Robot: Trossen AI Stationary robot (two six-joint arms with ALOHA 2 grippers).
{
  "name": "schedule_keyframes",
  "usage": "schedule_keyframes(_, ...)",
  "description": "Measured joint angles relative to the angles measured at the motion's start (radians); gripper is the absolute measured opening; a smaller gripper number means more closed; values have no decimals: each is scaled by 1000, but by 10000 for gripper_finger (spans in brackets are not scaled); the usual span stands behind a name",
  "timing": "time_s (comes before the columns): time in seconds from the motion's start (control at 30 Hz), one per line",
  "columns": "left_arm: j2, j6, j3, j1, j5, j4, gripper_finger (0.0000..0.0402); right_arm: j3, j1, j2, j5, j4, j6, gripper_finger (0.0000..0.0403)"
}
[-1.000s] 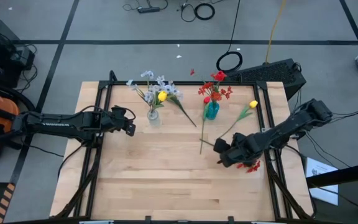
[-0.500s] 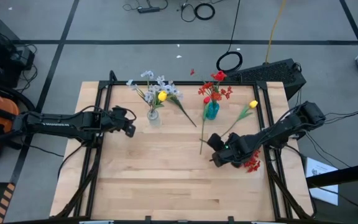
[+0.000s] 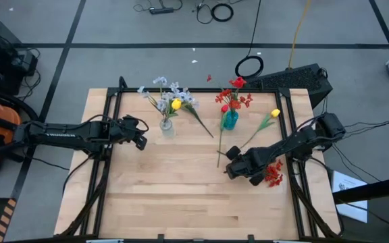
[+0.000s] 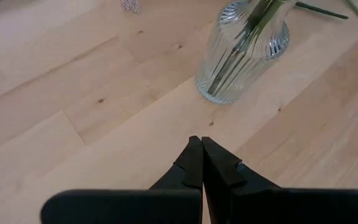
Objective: Sort flowers into vase by color
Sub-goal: Put the red flowers into the blue crystal vase
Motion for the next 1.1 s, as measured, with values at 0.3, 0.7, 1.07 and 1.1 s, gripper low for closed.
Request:
schedule_keyframes(0.3, 0, 2, 0, 0, 0, 0, 2, 21, -38, 23, 75, 37, 39, 130)
schedule_keyframes(0.7, 0, 2, 0, 0, 0, 0, 2, 29, -93, 22, 36, -51, 80, 130)
schedule_keyframes(1.07, 0, 2, 0, 0, 0, -1, 2, 30, -104, 80, -63, -144, 15, 129)
schedule_keyframes(1.1, 0, 2, 0, 0, 0, -1, 2, 32, -102, 89, -60, -137, 0, 127)
